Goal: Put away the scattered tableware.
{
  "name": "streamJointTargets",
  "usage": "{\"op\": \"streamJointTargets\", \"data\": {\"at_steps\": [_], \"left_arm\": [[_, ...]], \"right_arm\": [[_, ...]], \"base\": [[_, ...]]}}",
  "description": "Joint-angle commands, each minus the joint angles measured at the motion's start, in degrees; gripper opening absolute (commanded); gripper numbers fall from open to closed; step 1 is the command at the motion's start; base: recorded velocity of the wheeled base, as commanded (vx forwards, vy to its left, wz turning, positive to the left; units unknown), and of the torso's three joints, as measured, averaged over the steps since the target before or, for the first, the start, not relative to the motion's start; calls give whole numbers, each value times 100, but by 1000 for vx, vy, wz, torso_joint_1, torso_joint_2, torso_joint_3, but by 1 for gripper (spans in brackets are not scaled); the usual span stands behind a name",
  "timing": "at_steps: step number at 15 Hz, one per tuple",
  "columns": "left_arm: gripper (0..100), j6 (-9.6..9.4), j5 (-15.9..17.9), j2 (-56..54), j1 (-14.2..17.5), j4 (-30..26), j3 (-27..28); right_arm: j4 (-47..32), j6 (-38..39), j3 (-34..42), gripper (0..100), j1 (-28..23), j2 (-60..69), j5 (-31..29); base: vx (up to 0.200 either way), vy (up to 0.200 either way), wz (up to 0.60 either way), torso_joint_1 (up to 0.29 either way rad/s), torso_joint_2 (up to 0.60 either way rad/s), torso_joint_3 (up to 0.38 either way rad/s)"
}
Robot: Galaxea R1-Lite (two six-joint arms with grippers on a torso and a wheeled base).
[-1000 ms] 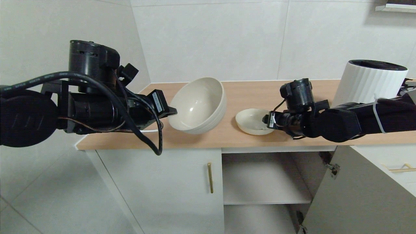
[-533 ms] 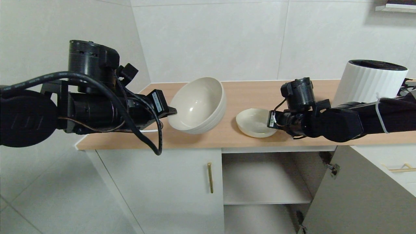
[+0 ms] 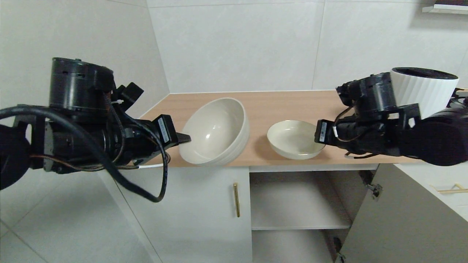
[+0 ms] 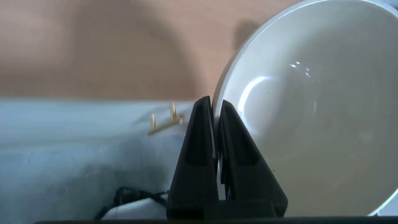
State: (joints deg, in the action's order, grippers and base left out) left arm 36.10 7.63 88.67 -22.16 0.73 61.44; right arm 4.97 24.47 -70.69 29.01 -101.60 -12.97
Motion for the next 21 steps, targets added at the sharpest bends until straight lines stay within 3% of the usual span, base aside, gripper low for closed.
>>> {"op": "streamJointTargets", "data": {"at_steps": [1, 7, 13, 15, 21], "left_arm": [[0, -15, 116, -562, -43, 15, -501], [0, -542, 318, -1449, -51, 358, -1802], [0, -569, 344, -1414, -51, 358, -1952], [0, -577, 353, -1449, -51, 358, -1943], [0, -613, 353, -1388, -60, 358, -1952]], "right_arm": [[-278, -30, 855, 0, 78, 1256, 488], [-998, -38, 1708, 0, 113, 2074, 937], [-1007, -135, 2314, 0, 104, 2750, 1192], [-998, -161, 2323, 0, 96, 2645, 1183], [-990, -153, 2323, 0, 78, 2408, 1183]], "base": [[0, 0, 0, 0, 0, 0], [0, 0, 0, 0, 0, 0], [-33, 0, 0, 1, 0, 0], [-200, 0, 0, 5, 0, 2], [0, 0, 0, 0, 0, 0]]}}
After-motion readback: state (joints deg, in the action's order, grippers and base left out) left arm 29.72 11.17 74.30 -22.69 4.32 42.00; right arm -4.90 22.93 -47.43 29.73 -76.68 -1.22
